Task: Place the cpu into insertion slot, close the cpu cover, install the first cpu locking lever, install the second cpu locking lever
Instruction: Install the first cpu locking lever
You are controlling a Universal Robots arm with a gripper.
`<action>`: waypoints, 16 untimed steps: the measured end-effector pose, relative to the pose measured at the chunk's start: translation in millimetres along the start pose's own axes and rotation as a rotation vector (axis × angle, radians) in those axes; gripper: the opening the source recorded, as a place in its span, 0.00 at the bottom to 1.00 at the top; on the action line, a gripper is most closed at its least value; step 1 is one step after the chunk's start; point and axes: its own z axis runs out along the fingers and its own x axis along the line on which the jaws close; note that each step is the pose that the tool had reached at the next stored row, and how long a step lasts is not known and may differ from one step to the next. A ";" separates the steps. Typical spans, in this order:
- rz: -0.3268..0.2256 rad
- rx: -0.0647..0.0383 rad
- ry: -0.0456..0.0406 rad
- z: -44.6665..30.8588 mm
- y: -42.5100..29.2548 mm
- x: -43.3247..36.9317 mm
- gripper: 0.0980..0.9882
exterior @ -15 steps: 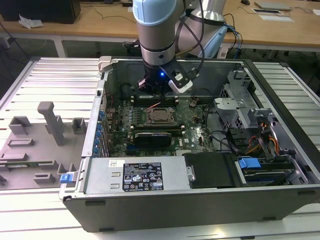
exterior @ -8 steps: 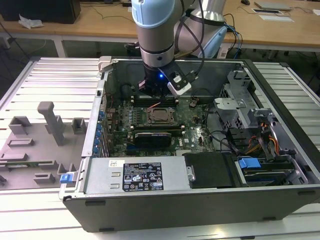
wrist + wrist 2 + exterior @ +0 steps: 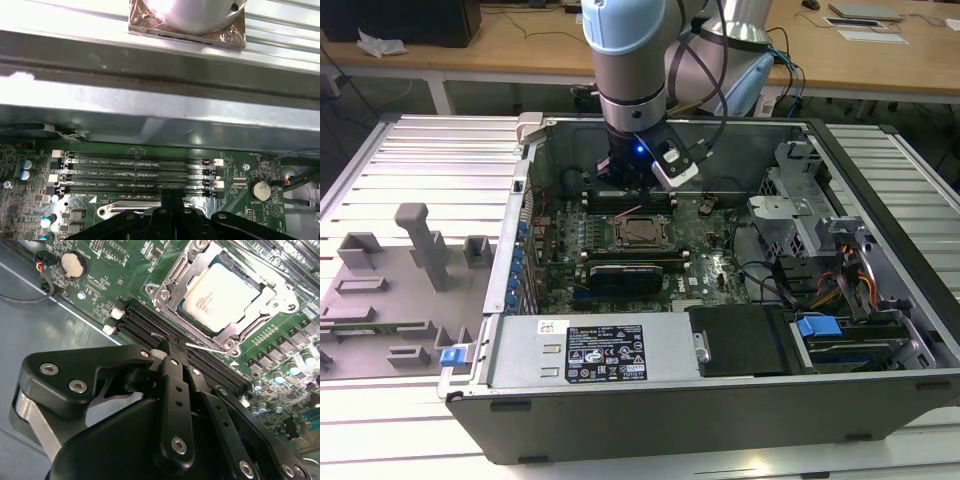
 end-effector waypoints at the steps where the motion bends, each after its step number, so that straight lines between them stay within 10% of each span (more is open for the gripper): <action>1: 0.002 0.003 -0.0004 1.1 0.1 0.2 0.01; 13: 0.051 0.024 -0.0112 8.0 1.4 1.1 0.01; 16: 0.050 0.028 -0.0287 8.7 1.3 1.8 0.01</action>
